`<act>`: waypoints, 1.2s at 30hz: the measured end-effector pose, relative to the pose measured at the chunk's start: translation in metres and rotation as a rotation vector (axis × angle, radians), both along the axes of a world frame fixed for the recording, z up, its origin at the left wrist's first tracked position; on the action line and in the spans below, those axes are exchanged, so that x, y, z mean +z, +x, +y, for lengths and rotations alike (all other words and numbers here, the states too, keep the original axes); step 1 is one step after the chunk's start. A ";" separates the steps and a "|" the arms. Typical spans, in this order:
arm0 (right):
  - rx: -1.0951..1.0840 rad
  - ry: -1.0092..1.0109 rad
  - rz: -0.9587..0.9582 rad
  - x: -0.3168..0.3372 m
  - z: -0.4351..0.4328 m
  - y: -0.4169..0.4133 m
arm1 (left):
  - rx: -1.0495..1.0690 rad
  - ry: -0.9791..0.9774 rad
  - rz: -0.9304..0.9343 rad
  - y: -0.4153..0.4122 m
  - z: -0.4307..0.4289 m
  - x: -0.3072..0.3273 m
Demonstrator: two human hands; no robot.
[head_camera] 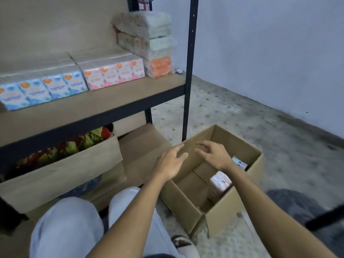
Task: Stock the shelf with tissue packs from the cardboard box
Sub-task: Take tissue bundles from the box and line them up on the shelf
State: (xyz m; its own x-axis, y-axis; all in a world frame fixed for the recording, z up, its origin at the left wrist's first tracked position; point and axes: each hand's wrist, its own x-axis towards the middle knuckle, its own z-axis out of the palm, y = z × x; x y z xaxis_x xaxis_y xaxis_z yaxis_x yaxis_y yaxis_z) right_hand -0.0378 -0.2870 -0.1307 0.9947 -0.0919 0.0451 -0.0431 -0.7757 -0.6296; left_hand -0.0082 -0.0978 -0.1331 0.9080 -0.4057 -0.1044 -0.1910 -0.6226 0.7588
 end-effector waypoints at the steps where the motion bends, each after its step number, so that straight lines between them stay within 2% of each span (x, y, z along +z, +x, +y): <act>1: -0.013 -0.016 0.025 -0.008 -0.009 0.001 | -0.006 0.026 0.024 0.001 -0.008 -0.009; 7: -0.067 -0.090 0.165 -0.059 -0.061 0.015 | -0.064 0.096 0.153 0.014 -0.055 -0.060; 12: -0.038 -0.217 0.279 -0.093 -0.095 0.036 | -0.118 0.203 0.155 0.023 -0.094 -0.094; 16: -0.052 -0.331 0.352 -0.114 -0.120 0.053 | -0.129 0.229 0.242 0.029 -0.124 -0.128; 23: -0.052 -0.403 0.561 -0.148 -0.163 0.071 | -0.108 0.103 0.359 0.027 -0.176 -0.169; 29: 0.011 -0.477 0.645 -0.164 -0.179 0.082 | -0.013 -0.016 0.432 0.022 -0.208 -0.187; 36: 0.069 -0.681 0.748 -0.172 -0.181 0.087 | 0.083 -0.012 0.460 0.019 -0.223 -0.199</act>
